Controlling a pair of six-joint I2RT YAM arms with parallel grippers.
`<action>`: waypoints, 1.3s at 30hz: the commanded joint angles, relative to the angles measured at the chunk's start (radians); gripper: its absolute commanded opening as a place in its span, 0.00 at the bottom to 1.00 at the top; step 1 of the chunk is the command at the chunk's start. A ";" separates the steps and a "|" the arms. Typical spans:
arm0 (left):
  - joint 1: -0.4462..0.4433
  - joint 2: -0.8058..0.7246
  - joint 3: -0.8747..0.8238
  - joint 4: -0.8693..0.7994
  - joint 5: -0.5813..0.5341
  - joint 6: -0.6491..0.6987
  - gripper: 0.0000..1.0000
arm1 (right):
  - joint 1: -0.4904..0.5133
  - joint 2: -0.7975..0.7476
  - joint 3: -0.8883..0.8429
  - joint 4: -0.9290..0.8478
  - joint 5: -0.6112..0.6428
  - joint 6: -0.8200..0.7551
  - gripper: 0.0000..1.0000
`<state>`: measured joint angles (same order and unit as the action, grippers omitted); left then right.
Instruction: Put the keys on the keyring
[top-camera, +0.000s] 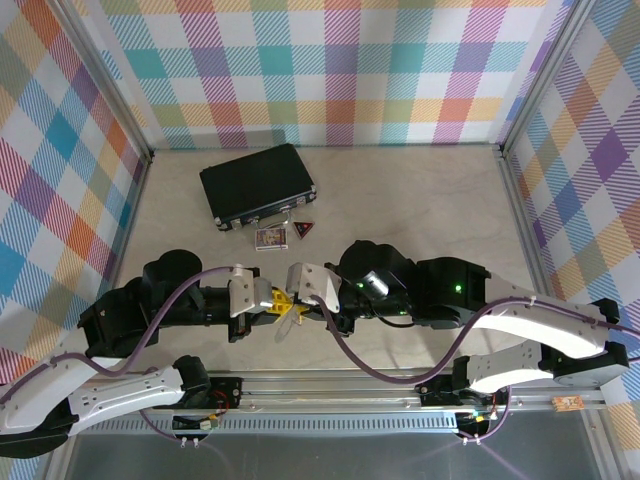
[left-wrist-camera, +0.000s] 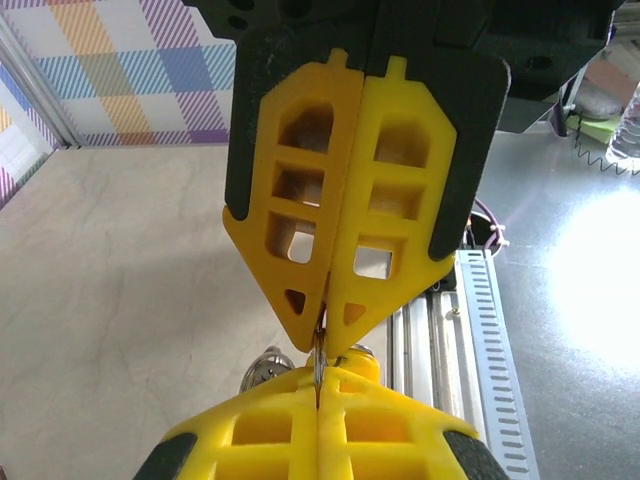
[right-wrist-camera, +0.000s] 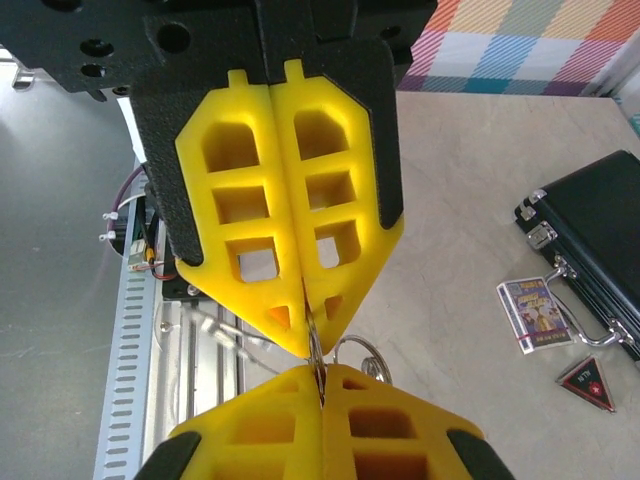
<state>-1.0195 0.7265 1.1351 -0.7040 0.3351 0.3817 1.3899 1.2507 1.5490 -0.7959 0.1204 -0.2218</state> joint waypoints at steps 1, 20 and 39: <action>0.001 -0.021 0.002 0.103 0.054 -0.031 0.00 | 0.013 0.002 0.025 0.019 0.006 0.009 0.00; 0.001 -0.078 -0.076 0.388 0.182 -0.144 0.00 | 0.027 -0.141 -0.140 0.239 -0.049 0.022 0.11; 0.001 -0.020 0.018 0.076 0.046 0.023 0.12 | 0.028 -0.129 -0.113 0.164 -0.009 0.024 0.00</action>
<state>-1.0195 0.6899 1.0935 -0.5030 0.4629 0.3187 1.4097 1.1004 1.3819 -0.5766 0.0689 -0.2066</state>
